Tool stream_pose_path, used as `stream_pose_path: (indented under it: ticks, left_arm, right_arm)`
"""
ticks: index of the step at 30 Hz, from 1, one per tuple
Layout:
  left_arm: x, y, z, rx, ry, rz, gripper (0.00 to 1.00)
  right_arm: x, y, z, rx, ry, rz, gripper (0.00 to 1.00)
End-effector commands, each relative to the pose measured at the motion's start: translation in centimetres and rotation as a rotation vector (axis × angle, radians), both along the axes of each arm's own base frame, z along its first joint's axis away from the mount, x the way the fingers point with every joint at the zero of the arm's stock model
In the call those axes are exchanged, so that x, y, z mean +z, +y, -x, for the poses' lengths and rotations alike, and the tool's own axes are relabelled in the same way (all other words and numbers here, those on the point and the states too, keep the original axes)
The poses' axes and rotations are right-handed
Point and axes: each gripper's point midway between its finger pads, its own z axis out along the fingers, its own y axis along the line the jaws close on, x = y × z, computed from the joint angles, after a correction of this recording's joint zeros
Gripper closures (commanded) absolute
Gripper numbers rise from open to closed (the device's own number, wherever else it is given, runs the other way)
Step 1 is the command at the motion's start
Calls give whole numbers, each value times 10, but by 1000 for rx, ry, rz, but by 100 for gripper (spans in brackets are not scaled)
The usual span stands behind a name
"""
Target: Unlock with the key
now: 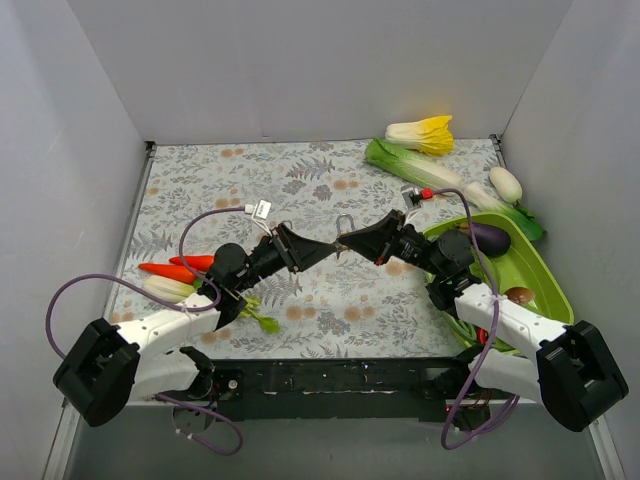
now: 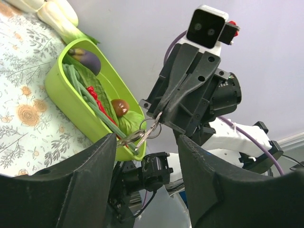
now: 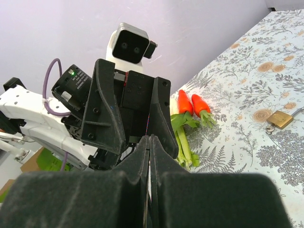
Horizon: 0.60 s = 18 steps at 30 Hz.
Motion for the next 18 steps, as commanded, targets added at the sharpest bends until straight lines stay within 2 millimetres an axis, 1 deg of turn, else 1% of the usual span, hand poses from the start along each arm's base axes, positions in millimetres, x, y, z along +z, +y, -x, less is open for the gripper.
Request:
stream_pose_path:
  ticks: [1,2,9,14,18]
  left_arm:
    - [14,-3,3,-21,-46,47,49]
    - [14,-5,4,-28,-41,47,52]
    - [15,-4,5,-27,-53,61,64]
    - [15,-4,4,-21,-61,57,67]
    - [13,-5,2,-14,-58,46,78]
  right_arm:
    - [12,0,3,11,-36,-53,99]
    - [12,0,4,16,-35,-55,99]
    - [12,1,5,26,-30,-60,99]
    - [10,1,8,40,-28,-57,99]
    - [10,1,8,41,-30,-58,99]
